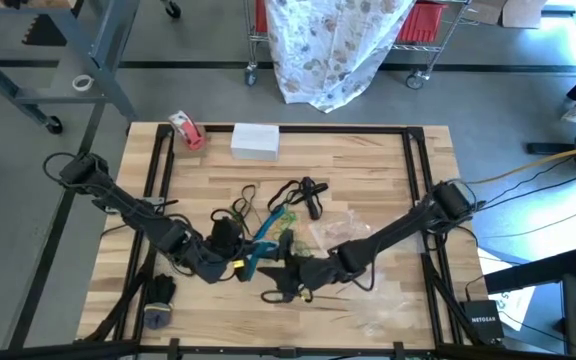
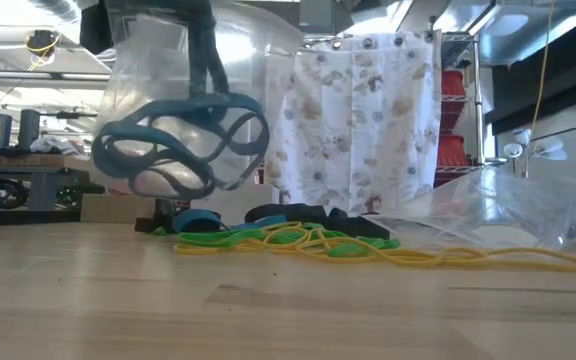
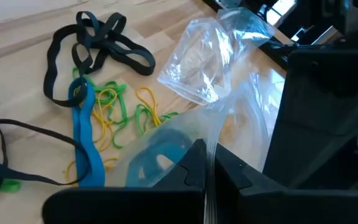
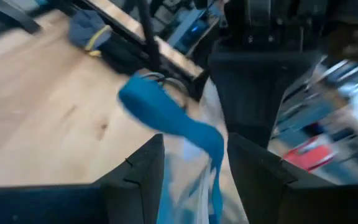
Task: Sort rubber bands
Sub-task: Put the blue rubber band into the transparent zip bag
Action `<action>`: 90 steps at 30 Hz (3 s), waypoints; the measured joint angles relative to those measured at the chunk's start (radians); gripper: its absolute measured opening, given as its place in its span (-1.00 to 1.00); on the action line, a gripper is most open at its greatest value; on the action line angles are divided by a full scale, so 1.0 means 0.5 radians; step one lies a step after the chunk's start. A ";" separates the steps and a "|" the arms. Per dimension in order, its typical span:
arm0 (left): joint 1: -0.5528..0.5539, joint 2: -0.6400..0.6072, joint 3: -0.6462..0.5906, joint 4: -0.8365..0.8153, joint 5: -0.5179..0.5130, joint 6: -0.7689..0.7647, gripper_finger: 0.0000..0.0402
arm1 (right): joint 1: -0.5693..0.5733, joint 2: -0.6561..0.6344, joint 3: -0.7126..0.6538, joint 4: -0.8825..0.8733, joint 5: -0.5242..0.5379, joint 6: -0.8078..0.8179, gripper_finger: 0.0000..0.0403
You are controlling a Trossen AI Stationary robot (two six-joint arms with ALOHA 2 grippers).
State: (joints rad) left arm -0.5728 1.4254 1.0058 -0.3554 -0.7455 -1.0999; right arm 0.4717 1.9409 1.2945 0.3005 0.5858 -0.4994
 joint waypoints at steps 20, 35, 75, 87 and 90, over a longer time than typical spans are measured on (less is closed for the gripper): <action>-0.014 0.000 0.000 -0.005 0.005 0.077 -1.00 | 0.000 0.056 -0.001 0.333 0.109 -0.017 -0.94; -0.082 -0.002 0.000 0.054 -0.026 0.151 -1.00 | 0.034 -0.272 -0.001 -0.551 0.110 0.665 -0.99; -0.121 -0.599 -0.001 -0.768 -0.461 0.076 -1.00 | -0.318 -0.321 -0.066 -1.173 -0.386 1.123 -0.03; -0.026 -0.723 -0.001 -1.087 -0.501 -0.001 -1.00 | -0.737 0.168 -0.063 -0.709 -0.959 0.726 -0.03; -0.024 -0.723 -0.001 -1.095 -0.502 -0.001 -1.00 | -0.830 0.208 -0.063 -0.687 -1.101 0.714 -0.03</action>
State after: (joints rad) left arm -0.5847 1.0641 1.0054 -0.9027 -0.9966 -1.1004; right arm 0.0567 2.0450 1.2633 -0.0432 0.0352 -0.1426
